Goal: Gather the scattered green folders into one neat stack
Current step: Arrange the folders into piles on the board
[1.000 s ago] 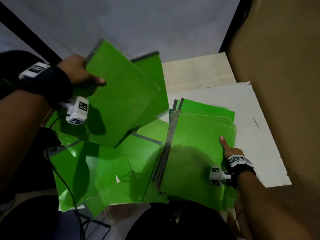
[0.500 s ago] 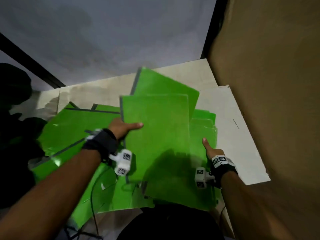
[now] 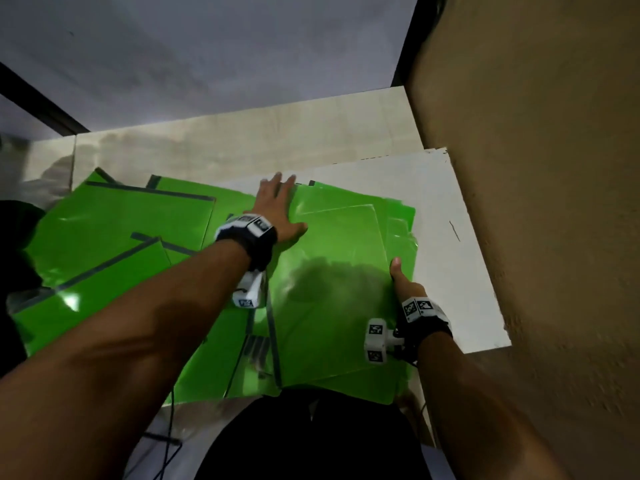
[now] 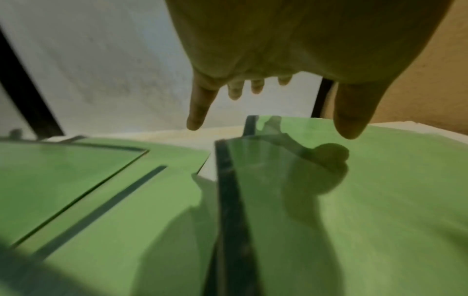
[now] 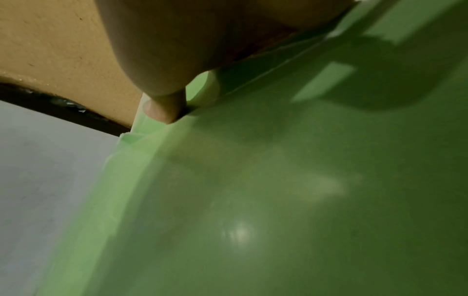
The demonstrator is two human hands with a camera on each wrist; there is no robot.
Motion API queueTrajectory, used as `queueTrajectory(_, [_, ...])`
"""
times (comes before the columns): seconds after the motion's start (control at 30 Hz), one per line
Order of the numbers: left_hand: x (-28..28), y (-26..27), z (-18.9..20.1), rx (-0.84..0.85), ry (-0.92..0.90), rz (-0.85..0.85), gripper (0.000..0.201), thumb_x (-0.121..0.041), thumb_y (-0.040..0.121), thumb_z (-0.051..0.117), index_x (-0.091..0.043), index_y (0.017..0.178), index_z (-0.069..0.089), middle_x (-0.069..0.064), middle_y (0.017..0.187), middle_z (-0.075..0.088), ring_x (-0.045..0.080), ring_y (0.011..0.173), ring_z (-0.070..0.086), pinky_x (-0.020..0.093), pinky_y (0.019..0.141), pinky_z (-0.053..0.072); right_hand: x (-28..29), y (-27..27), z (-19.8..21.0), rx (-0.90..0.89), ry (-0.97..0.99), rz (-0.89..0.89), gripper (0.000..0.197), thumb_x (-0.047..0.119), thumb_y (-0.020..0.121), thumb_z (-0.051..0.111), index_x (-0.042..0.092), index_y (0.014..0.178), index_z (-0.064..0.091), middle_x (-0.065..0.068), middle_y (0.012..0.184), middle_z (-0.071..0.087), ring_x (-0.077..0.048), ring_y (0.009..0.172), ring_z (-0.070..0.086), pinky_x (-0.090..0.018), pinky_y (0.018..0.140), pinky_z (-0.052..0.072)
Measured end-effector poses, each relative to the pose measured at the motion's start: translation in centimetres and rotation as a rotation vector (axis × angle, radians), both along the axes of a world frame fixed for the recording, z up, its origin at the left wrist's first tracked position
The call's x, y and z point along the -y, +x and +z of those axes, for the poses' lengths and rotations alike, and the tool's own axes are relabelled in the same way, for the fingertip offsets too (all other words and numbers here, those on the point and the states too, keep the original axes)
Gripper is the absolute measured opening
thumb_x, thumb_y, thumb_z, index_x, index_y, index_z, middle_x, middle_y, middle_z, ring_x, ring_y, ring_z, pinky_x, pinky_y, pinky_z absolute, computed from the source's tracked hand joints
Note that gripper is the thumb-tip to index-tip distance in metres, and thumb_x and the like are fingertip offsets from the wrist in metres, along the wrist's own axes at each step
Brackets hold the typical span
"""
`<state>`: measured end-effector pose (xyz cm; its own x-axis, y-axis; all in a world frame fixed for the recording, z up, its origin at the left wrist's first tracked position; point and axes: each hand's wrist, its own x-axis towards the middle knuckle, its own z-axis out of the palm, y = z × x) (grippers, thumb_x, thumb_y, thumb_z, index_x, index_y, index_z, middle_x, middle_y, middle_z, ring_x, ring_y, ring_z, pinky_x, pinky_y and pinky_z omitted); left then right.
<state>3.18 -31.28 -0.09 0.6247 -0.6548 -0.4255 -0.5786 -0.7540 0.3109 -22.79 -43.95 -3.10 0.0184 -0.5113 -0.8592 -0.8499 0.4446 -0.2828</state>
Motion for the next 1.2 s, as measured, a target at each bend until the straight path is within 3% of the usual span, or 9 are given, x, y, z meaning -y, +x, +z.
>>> queueTrajectory(0.13, [3.9, 0.9, -0.8, -0.021, 0.161, -0.109, 0.107, -0.06, 0.074, 0.065, -0.028, 0.151, -0.002, 0.005, 0.16, 0.001, 0.034, 0.146, -0.008, 0.048, 0.12, 0.009, 0.1, 0.0, -0.4, -0.015, -0.006, 0.053, 0.099, 0.08, 0.082, 0.029, -0.001, 0.136, 0.047, -0.023, 0.14, 0.047, -0.035, 0.123, 0.05, -0.035, 0.095, 0.038])
queueTrajectory(0.27, [5.2, 1.0, -0.5, -0.062, 0.251, -0.058, 0.089, -0.067, 0.073, 0.06, -0.034, 0.147, 0.023, 0.013, 0.146, 0.024, 0.038, 0.137, 0.023, 0.049, 0.111, 0.028, 0.0, -0.3, -0.3, 0.008, -0.008, 0.084, 0.106, 0.086, 0.072, 0.039, 0.005, 0.14, 0.045, -0.022, 0.141, 0.047, -0.037, 0.125, 0.049, -0.04, 0.105, 0.039])
queueTrajectory(0.4, [5.4, -2.6, -0.8, 0.049, 0.151, -0.195, 0.071, -0.062, 0.076, 0.058, -0.036, 0.139, 0.039, 0.011, 0.142, 0.028, 0.036, 0.133, 0.025, 0.054, 0.11, 0.029, 0.3, -0.1, -0.2, 0.01, -0.022, 0.103, 0.1, 0.084, 0.072, 0.043, 0.005, 0.134, 0.05, -0.021, 0.135, 0.052, -0.036, 0.119, 0.053, -0.038, 0.1, 0.042])
queueTrajectory(0.5, [4.6, -4.3, -1.5, 0.03, 0.172, -0.236, 0.069, -0.064, 0.078, 0.054, -0.041, 0.139, 0.033, 0.002, 0.143, 0.03, 0.028, 0.135, 0.027, 0.063, 0.104, 0.031, 0.3, 0.1, -0.2, -0.013, -0.013, 0.105, 0.101, 0.083, 0.076, 0.037, 0.002, 0.136, 0.047, -0.022, 0.137, 0.05, -0.036, 0.12, 0.052, -0.037, 0.097, 0.04])
queueTrajectory(0.63, [3.3, -3.0, -1.4, -0.02, 0.078, -0.246, 0.076, -0.062, 0.081, 0.052, -0.037, 0.146, 0.022, 0.003, 0.149, 0.029, 0.027, 0.137, 0.03, 0.052, 0.109, 0.033, 0.2, 0.4, -0.2, 0.0, -0.071, 0.086, 0.087, 0.072, 0.089, 0.028, 0.0, 0.133, 0.05, -0.025, 0.137, 0.05, -0.036, 0.123, 0.05, -0.037, 0.1, 0.038])
queueTrajectory(0.83, [-0.4, -1.8, -2.4, -0.197, -0.206, 0.25, 0.093, -0.048, 0.083, 0.063, -0.024, 0.151, 0.004, 0.001, 0.159, -0.001, 0.026, 0.145, 0.015, 0.04, 0.118, 0.018, 0.2, 1.2, 0.0, -0.006, -0.094, 0.008, 0.07, 0.052, 0.101, 0.019, -0.001, 0.137, 0.046, -0.026, 0.143, 0.044, -0.037, 0.131, 0.043, -0.037, 0.106, 0.032])
queueTrajectory(0.97, [-1.6, -4.0, -4.1, -0.431, -0.259, 0.533, 0.093, -0.039, 0.09, 0.057, -0.021, 0.15, -0.01, 0.001, 0.16, -0.01, 0.024, 0.148, 0.004, 0.047, 0.12, 0.014, -0.1, 1.4, 0.0, 0.001, -0.075, -0.047, 0.066, 0.049, 0.101, 0.019, 0.001, 0.139, 0.045, -0.024, 0.143, 0.044, -0.036, 0.131, 0.043, -0.036, 0.105, 0.033])
queueTrajectory(1.1, [-1.1, -5.3, -4.6, -0.328, -0.202, 0.396, 0.094, -0.042, 0.091, 0.053, -0.018, 0.149, -0.017, 0.001, 0.159, -0.016, 0.023, 0.147, -0.004, 0.044, 0.12, 0.009, -0.6, 1.4, 0.0, 0.023, -0.059, 0.025, 0.088, 0.073, 0.089, 0.025, 0.004, 0.137, 0.048, -0.024, 0.142, 0.046, -0.038, 0.13, 0.045, -0.04, 0.106, 0.035])
queueTrajectory(1.2, [-2.0, -4.0, -4.2, -0.258, -0.14, 0.194, 0.086, -0.049, 0.093, 0.044, -0.017, 0.15, -0.013, 0.002, 0.159, -0.016, 0.019, 0.148, -0.004, 0.037, 0.119, 0.006, -0.4, 1.5, 0.0, 0.0, -0.085, 0.063, 0.089, 0.075, 0.084, 0.039, 0.0, 0.129, 0.054, -0.025, 0.133, 0.054, -0.038, 0.12, 0.053, -0.038, 0.099, 0.042])
